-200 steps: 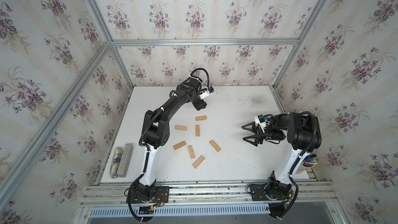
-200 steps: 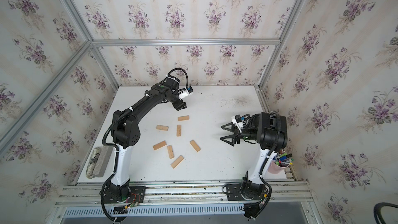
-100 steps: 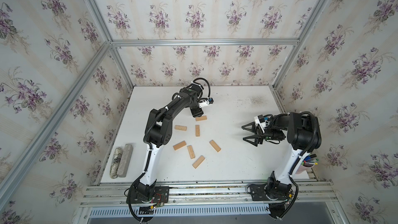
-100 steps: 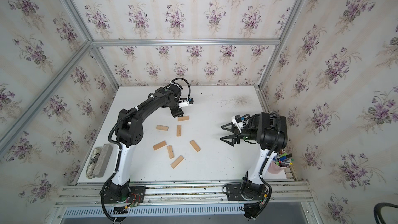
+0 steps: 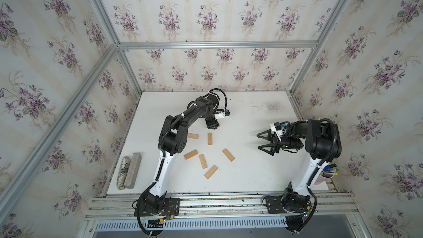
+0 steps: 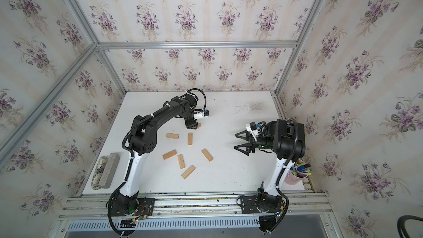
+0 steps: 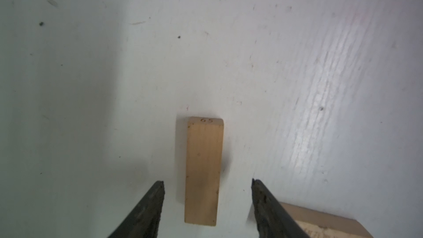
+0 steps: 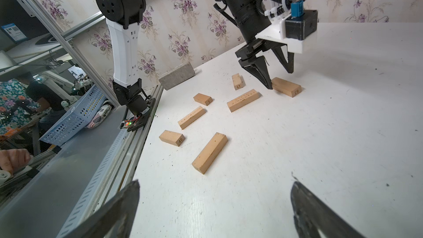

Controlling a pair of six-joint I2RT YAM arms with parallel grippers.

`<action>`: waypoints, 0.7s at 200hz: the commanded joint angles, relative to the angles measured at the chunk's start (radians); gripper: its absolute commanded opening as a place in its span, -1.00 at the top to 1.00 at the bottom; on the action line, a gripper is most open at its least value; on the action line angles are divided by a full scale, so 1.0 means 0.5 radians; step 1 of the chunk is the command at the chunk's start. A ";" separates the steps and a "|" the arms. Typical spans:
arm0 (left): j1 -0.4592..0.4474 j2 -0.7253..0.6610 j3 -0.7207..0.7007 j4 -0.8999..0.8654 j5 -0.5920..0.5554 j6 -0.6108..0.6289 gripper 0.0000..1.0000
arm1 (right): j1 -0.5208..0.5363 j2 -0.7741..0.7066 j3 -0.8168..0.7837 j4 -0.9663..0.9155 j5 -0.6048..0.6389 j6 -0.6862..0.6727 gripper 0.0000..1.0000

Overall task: Assemble the number 8 with building blocks
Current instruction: Assemble the building block at the center of the board.

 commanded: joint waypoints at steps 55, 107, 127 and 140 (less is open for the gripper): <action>-0.019 0.069 0.021 -0.019 0.049 0.013 0.04 | 0.000 -0.008 0.000 -0.056 -0.069 -0.822 -1.00; -0.088 0.073 0.015 -0.020 -0.015 0.007 0.32 | 0.000 -0.008 0.000 -0.055 -0.067 -0.822 -1.00; -0.114 0.079 0.016 -0.021 -0.022 0.001 0.32 | 0.000 -0.006 0.000 -0.054 -0.068 -0.822 -1.00; -0.136 0.081 0.009 -0.019 -0.036 0.001 0.32 | 0.001 -0.007 0.000 -0.054 -0.066 -0.822 -1.00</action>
